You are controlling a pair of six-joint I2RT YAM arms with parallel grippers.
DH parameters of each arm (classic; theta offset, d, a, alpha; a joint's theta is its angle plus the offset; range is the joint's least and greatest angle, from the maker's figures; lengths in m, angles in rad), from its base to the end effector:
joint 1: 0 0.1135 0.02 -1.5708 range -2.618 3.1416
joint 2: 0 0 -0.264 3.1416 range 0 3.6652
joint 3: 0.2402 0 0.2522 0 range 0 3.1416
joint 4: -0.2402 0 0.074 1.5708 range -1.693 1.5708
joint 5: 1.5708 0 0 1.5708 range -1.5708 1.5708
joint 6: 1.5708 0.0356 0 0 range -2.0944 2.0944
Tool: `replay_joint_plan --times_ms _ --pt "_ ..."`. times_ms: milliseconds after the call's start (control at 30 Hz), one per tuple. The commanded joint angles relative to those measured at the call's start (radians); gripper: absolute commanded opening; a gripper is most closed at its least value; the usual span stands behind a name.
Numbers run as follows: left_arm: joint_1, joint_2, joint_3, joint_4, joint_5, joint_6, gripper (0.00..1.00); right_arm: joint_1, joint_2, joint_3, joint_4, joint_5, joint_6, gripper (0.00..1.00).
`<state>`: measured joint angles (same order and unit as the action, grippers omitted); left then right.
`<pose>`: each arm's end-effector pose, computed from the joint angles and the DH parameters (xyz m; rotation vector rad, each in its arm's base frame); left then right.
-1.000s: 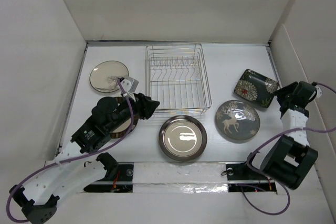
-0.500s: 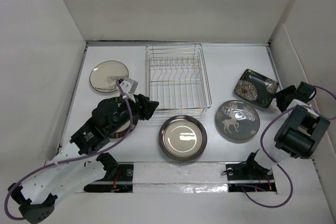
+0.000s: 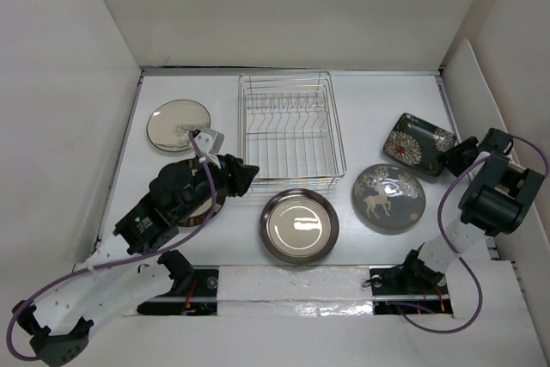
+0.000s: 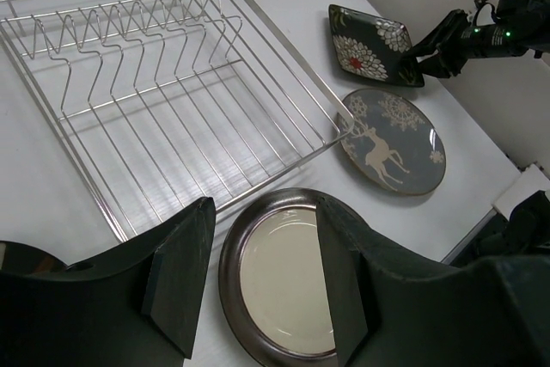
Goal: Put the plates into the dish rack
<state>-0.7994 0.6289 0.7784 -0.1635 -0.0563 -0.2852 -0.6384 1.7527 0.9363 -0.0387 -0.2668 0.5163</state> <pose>0.1055 -0.1057 0.3631 0.3735 1.5999 -0.7962 0.2869 -0.2012 0.1540 1.2090 2.0766 0.2667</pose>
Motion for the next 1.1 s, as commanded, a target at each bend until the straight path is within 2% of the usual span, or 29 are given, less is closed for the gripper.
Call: replay_joint_plan --times_ms 0,67,133,200,300,433,567,633,733,867,1067 --pt "-0.006 -0.008 -0.004 0.022 -0.014 0.012 0.47 0.016 0.036 0.033 0.005 -0.022 -0.021 0.47" --pt "-0.006 -0.008 -0.004 0.021 -0.017 0.012 0.47 0.025 0.059 0.039 0.005 -0.012 -0.022 0.47" --pt "-0.006 -0.006 -0.002 0.022 -0.014 0.012 0.47 0.036 0.076 0.053 0.002 -0.009 -0.025 0.34" --pt "-0.006 -0.005 -0.005 0.021 -0.013 0.014 0.47 0.045 0.08 0.055 0.005 -0.008 -0.024 0.33" --pt "-0.006 -0.006 -0.004 0.022 -0.016 0.014 0.47 0.066 0.087 0.061 -0.003 0.014 -0.024 0.16" --pt "-0.006 -0.005 -0.005 0.022 -0.014 0.015 0.46 0.098 0.065 0.05 0.003 0.079 -0.027 0.0" --pt "-0.006 0.005 -0.005 0.022 -0.016 0.015 0.45 0.16 -0.047 -0.017 0.086 0.213 -0.028 0.0" --pt "-0.006 0.009 -0.005 0.024 -0.013 0.015 0.45 0.181 -0.126 -0.028 0.086 0.262 -0.025 0.0" --pt "-0.006 0.023 -0.005 0.025 -0.016 0.015 0.45 0.235 -0.245 -0.007 0.082 0.418 -0.032 0.0" --pt "-0.006 0.034 -0.005 0.024 -0.019 0.015 0.45 0.33 -0.356 0.09 0.042 0.567 -0.087 0.0" --pt "0.031 0.037 -0.007 0.03 -0.008 0.015 0.44 0.491 -0.404 0.275 -0.047 0.725 -0.18 0.0"
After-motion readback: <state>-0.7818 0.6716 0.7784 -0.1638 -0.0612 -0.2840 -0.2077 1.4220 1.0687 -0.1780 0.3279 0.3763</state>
